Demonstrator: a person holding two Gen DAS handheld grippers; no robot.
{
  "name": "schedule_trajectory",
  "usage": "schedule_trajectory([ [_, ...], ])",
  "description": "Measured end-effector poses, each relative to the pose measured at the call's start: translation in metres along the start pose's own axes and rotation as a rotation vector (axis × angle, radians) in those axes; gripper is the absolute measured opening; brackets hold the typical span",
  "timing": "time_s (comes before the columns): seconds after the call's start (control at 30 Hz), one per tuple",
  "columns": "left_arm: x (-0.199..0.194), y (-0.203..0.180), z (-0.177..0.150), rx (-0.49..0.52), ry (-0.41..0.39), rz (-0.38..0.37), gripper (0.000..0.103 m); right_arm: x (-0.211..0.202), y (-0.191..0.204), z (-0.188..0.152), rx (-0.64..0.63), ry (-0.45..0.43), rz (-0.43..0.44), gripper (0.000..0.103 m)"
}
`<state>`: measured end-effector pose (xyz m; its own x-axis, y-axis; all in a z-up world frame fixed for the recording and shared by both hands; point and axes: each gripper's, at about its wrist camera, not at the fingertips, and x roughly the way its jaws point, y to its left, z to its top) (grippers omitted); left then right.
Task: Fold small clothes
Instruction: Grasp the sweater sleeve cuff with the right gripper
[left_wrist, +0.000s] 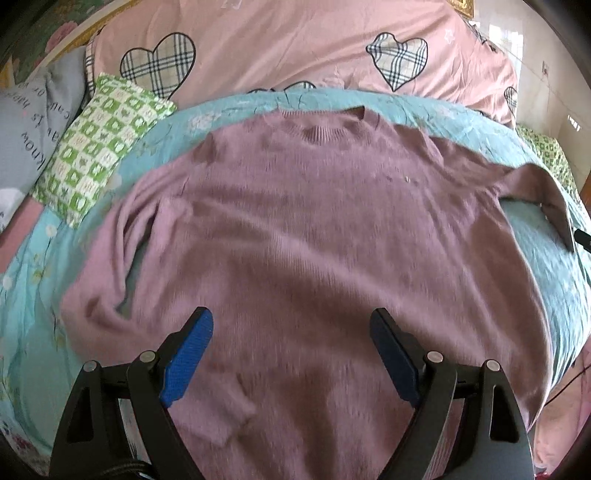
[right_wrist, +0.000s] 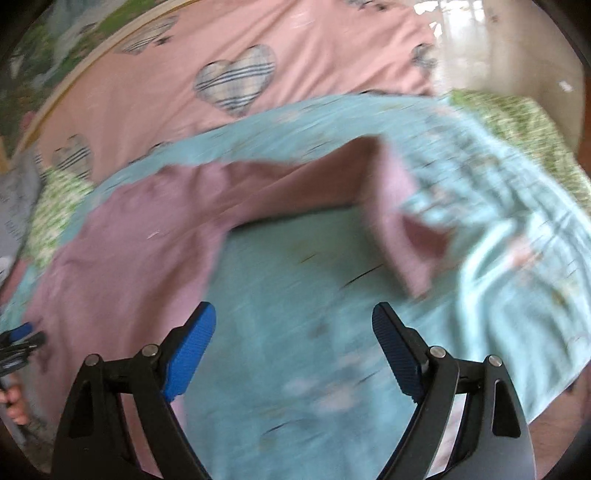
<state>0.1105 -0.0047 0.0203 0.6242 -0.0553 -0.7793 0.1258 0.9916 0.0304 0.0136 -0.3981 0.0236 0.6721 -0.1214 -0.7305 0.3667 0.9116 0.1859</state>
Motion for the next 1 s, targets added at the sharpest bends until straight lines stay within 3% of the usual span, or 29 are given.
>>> schedule_trajectory([
  [0.1,0.012,-0.003,0.020,0.014,-0.003,-0.005,0.088,0.016,-0.018,0.021,-0.014,0.002,-0.081,0.085],
  [0.17,0.019,-0.005,0.031,0.027,-0.003,0.007,0.088,0.032,-0.029,0.032,-0.025,0.029,-0.102,0.075],
  [0.3,0.029,-0.007,0.051,0.017,-0.007,-0.007,0.088,0.063,-0.046,0.045,-0.031,0.143,-0.123,0.008],
  [0.37,0.032,-0.007,0.055,0.010,-0.012,-0.018,0.088,0.050,-0.046,0.051,-0.039,0.118,-0.129,0.008],
  [0.47,0.039,-0.007,0.059,0.004,-0.001,-0.030,0.088,0.038,-0.029,0.066,-0.047,0.077,-0.052,0.008],
  [0.57,0.043,-0.001,0.058,-0.014,0.010,-0.055,0.088,0.027,0.016,0.091,-0.128,0.017,0.028,0.008],
  [0.67,0.038,0.009,0.056,-0.031,-0.005,-0.060,0.088,0.027,0.079,0.114,-0.209,-0.006,0.167,0.008],
  [0.83,0.035,0.033,0.050,-0.069,0.001,-0.062,0.088,0.054,0.199,0.135,-0.293,0.047,0.487,0.008],
  [1.0,0.035,0.055,0.042,-0.083,0.019,-0.038,0.088,0.094,0.303,0.119,-0.352,0.160,0.675,0.008],
])
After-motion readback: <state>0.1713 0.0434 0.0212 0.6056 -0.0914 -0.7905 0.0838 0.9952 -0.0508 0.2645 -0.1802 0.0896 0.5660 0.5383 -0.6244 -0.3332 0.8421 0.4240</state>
